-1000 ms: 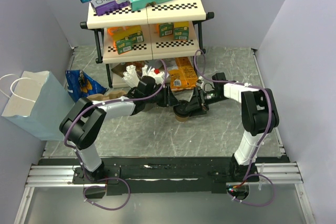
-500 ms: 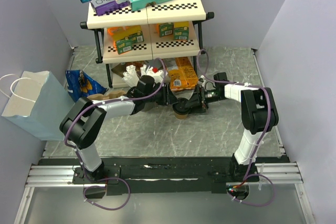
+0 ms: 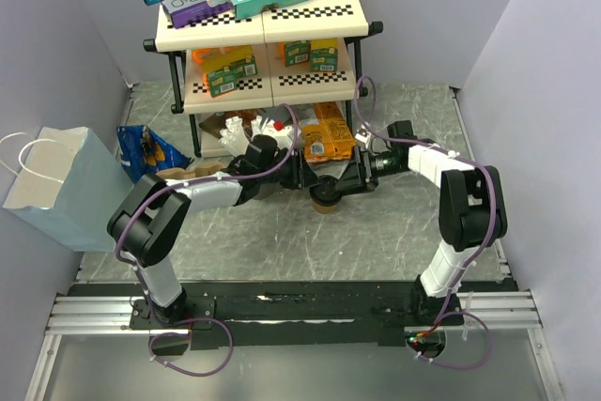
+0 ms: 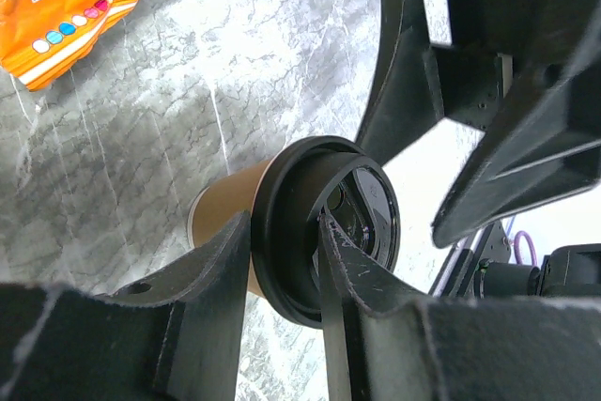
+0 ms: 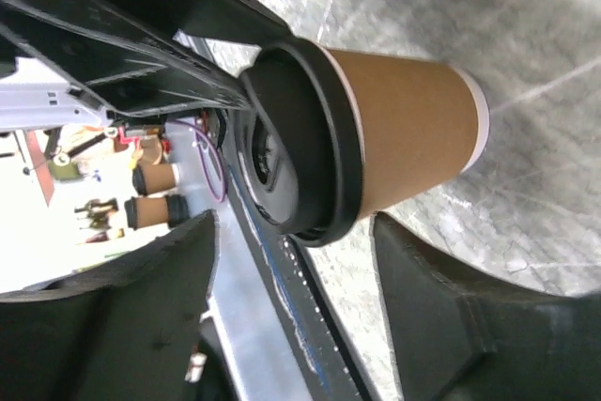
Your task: Pack the takeout coffee
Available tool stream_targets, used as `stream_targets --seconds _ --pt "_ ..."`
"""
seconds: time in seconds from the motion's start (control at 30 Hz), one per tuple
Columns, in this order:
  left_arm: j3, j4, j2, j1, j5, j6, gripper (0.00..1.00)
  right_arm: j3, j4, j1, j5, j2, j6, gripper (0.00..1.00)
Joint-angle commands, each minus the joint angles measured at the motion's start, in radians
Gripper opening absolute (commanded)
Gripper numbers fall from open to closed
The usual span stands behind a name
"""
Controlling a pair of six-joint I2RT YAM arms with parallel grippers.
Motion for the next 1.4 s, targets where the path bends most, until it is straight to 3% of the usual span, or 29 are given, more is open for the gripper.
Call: stream_targets --seconds 0.0,0.17,0.57,0.97,1.37 --pt "-0.064 -0.277 0.083 -0.032 -0.009 0.082 0.32 0.004 0.079 -0.009 -0.043 -0.032 0.021 0.83" --pt "-0.064 -0.279 0.091 -0.033 0.001 0.084 0.32 0.029 0.137 -0.006 -0.031 0.014 0.050 0.85" --pt "-0.059 -0.277 0.103 -0.035 0.006 0.084 0.31 0.004 0.234 0.002 -0.003 0.083 0.141 0.70" --pt "-0.070 -0.276 0.138 -0.035 -0.009 0.044 0.30 0.014 0.173 0.002 0.059 0.191 0.173 0.58" --pt "-0.084 -0.259 0.198 -0.017 -0.009 -0.002 0.30 0.029 0.116 0.010 0.112 0.225 0.144 0.54"
